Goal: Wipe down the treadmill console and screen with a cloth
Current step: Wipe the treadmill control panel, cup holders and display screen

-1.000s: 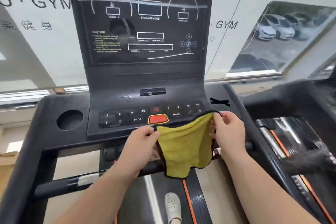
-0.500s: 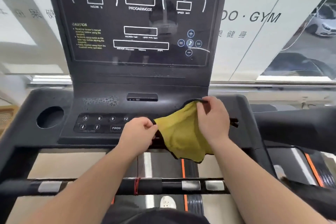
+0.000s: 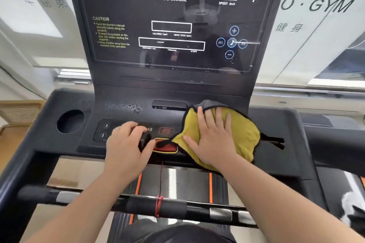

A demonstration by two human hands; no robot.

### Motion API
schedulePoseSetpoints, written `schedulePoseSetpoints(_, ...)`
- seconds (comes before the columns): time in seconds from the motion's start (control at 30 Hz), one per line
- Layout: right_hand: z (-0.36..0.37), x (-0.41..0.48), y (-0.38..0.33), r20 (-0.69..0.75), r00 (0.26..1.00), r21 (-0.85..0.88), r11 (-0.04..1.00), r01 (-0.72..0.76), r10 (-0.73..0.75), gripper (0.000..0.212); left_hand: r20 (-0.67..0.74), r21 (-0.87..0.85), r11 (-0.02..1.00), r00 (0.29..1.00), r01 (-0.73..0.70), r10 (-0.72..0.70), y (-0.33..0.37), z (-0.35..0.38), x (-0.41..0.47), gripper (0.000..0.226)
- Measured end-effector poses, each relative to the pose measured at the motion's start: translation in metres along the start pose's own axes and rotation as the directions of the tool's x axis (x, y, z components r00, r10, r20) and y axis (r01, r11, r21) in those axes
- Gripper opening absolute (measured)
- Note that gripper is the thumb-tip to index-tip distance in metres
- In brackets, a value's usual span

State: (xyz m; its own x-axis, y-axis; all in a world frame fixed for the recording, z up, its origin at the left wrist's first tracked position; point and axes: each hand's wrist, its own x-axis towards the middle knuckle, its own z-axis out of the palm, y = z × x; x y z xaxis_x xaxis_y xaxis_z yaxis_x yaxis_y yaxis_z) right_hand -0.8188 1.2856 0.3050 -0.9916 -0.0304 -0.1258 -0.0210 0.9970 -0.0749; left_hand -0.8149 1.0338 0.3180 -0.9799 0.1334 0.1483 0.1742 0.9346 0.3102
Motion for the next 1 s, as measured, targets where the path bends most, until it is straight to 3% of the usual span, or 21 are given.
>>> schedulePoseSetpoints(0.13,0.012,-0.028,0.006,0.013,0.988,-0.026,0.988,0.153,-0.153,0.088,0.000,0.086,0.995,0.999,-0.051,0.051,-0.012,0.004,0.005,0.054)
schedulePoseSetpoints(0.23,0.022,-0.052,0.029,-0.006,0.988,-0.080,0.985,0.152,-0.153,0.086,0.031,0.101,0.993,0.998,-0.057,0.054,-0.021,0.007,0.009,0.058)
schedulePoseSetpoints(0.43,0.003,-0.030,0.048,0.012,0.990,-0.065,0.988,-0.141,0.143,0.108,-0.004,0.071,0.992,0.994,-0.109,0.109,-0.030,0.004,0.004,0.062)
schedulePoseSetpoints(0.53,-0.003,0.003,0.034,-0.020,0.981,-0.034,0.980,-0.195,0.195,0.113,0.031,0.095,0.990,0.994,-0.109,0.106,-0.033,0.005,0.003,0.064)
schedulePoseSetpoints(0.63,-0.005,0.020,0.013,-0.028,0.995,-0.054,0.994,-0.099,0.098,0.110,0.065,0.108,0.990,0.994,-0.092,0.085,-0.031,0.005,0.009,0.067)
schedulePoseSetpoints(0.83,0.010,-0.029,0.009,0.033,0.959,-0.030,0.959,0.282,-0.281,0.076,0.079,0.112,0.993,0.996,-0.043,0.034,-0.026,0.003,0.015,0.070)
schedulePoseSetpoints(1.0,0.020,-0.057,0.066,-0.139,0.934,0.061,0.939,0.338,-0.328,0.061,0.058,0.084,0.996,0.998,-0.010,0.005,-0.025,0.004,0.016,0.075)
